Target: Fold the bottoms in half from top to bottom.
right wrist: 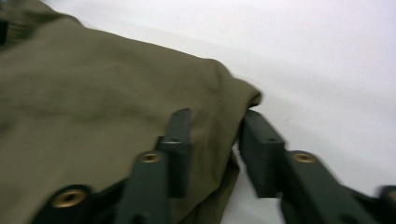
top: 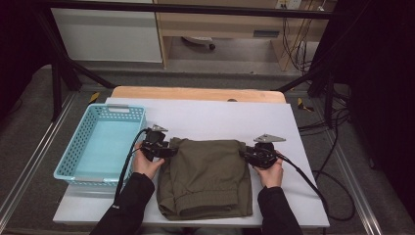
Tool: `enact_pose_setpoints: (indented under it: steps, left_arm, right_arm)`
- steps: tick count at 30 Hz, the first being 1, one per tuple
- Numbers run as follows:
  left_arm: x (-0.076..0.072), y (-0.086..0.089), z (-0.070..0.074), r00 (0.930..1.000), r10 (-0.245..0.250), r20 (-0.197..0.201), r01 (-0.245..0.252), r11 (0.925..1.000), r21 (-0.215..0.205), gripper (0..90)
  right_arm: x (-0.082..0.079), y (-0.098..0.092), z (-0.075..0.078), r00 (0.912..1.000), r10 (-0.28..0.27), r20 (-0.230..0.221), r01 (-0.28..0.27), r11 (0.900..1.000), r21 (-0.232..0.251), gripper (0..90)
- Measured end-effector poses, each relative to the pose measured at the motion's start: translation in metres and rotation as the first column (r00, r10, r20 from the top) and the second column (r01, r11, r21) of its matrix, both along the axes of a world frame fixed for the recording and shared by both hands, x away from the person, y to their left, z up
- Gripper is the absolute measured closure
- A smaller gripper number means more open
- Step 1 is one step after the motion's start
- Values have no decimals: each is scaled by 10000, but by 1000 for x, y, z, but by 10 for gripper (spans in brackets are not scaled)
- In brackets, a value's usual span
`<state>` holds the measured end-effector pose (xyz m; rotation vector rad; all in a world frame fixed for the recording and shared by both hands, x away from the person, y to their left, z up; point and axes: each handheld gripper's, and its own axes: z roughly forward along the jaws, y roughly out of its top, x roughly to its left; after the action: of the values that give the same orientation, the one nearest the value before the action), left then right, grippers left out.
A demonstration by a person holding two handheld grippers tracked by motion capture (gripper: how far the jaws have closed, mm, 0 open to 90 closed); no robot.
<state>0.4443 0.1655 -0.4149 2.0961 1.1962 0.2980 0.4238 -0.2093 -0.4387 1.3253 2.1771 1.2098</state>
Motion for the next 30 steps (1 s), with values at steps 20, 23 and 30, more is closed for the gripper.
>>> enact_pose_setpoints:
  steps: [20,23,30]
  left_arm:
    - [-58,4,1,9933,-1154,-72,1153,9933,-106,84]
    - [-62,2,2,9915,-1302,-34,1302,9915,-8,62]
    - [-70,6,8,9907,-1339,232,1345,9906,-263,56]
  right_arm:
    - [-70,-11,1,9900,1376,-299,-1355,9887,647,329]
    - [-82,-12,-3,9847,1582,-738,-1535,9860,650,492]
    - [-101,-7,-13,9792,1499,-1364,-1496,9887,125,586]
